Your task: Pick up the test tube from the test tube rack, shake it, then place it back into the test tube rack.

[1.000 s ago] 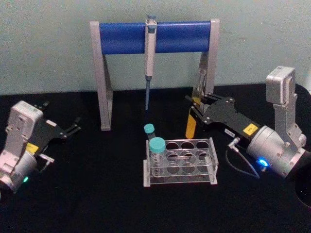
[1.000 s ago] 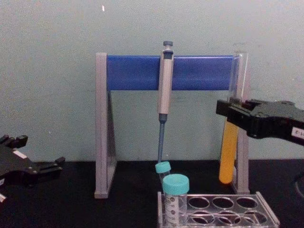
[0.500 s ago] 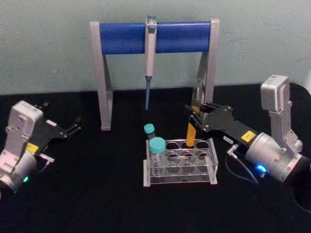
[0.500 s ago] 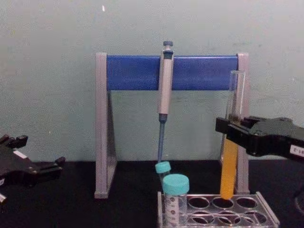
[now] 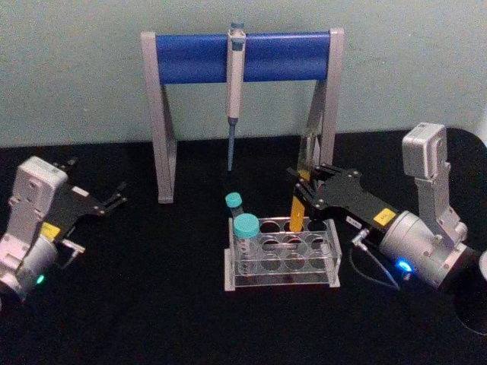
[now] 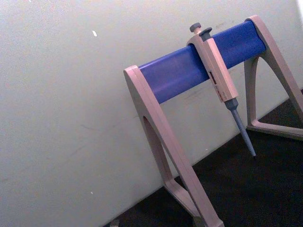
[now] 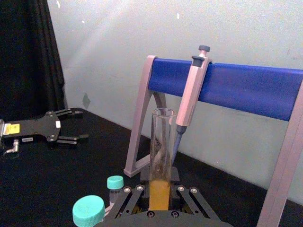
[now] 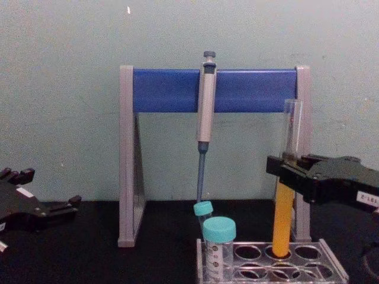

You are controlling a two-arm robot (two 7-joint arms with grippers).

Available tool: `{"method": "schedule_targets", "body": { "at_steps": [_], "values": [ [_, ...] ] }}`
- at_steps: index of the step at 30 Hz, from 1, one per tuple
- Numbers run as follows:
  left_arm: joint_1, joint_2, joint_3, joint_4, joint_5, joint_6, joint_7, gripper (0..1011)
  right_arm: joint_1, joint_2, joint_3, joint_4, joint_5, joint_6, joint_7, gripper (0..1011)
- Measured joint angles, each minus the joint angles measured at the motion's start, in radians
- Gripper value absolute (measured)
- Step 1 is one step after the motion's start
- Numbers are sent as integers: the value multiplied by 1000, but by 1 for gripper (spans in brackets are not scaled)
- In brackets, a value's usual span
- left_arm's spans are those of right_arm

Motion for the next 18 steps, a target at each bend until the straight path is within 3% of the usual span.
{"method": "schedule_targets", "body": {
  "at_steps": [18],
  "values": [
    [0,0,0,0,0,0,0,1001,8,-13,-9,48,-22,-4,-3,230]
  ]
}}
